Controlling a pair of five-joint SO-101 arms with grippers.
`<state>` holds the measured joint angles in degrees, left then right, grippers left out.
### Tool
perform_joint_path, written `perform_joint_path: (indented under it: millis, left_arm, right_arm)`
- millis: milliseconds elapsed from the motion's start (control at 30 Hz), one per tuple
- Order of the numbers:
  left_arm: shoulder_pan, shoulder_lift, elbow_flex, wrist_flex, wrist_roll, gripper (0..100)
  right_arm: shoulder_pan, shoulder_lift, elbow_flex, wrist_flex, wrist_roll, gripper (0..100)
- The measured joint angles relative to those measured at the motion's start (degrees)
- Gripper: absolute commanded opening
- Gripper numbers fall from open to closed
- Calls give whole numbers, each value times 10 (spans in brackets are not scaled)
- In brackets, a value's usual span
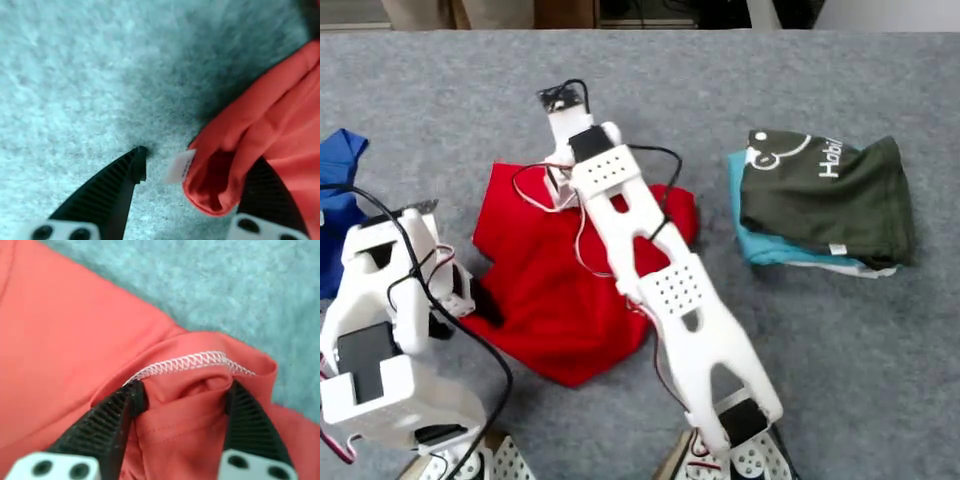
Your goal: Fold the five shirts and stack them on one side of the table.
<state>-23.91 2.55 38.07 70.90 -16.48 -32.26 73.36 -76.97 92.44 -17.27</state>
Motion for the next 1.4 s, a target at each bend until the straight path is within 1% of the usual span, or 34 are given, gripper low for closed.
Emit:
perform_joint_path:
  millis: [67, 133, 233, 267, 333, 500, 633, 733, 867, 1133, 1200, 1333, 1400]
  left_arm:
    - [5, -2, 9, -5, 0, 262]
    - [16, -4, 11, -5, 0, 186]
    - [39, -6, 15, -14, 1, 53]
    - [47, -7, 17, -18, 0, 22]
    - [52, -7, 18, -19, -1, 20]
    - [51, -1, -25, -20, 22, 19]
    - [14, 1, -92, -27, 25, 19]
    - [-1, 2, -138, -23, 25, 19]
    - [-4, 2, -188, -23, 25, 19]
    - [-4, 4, -205, -18, 26, 20]
    - [-4, 4, -205, -2, 26, 20]
    - [-3, 4, -205, 31, 26, 21]
    - [-3, 4, -205, 45, 26, 19]
  right_arm:
    - [9, 15, -32, 27, -11, 232]
    - [18, 24, -53, 55, -15, 153]
    - [42, 27, -63, 75, -15, 5]
    - [54, 28, -64, 77, -11, 5]
    - [74, 31, -64, 81, 4, 22]
    - [91, 32, -64, 83, 18, 5]
    - [97, 17, -36, 84, 36, 5]
    - [100, -25, 32, 84, 49, 5]
    - [106, -104, 167, 85, 75, 5]
    - [111, -276, 494, 85, 158, 5]
    - [114, -309, 544, 85, 174, 5]
    - [154, -375, 606, 85, 183, 9]
    - [173, -407, 632, 85, 183, 36]
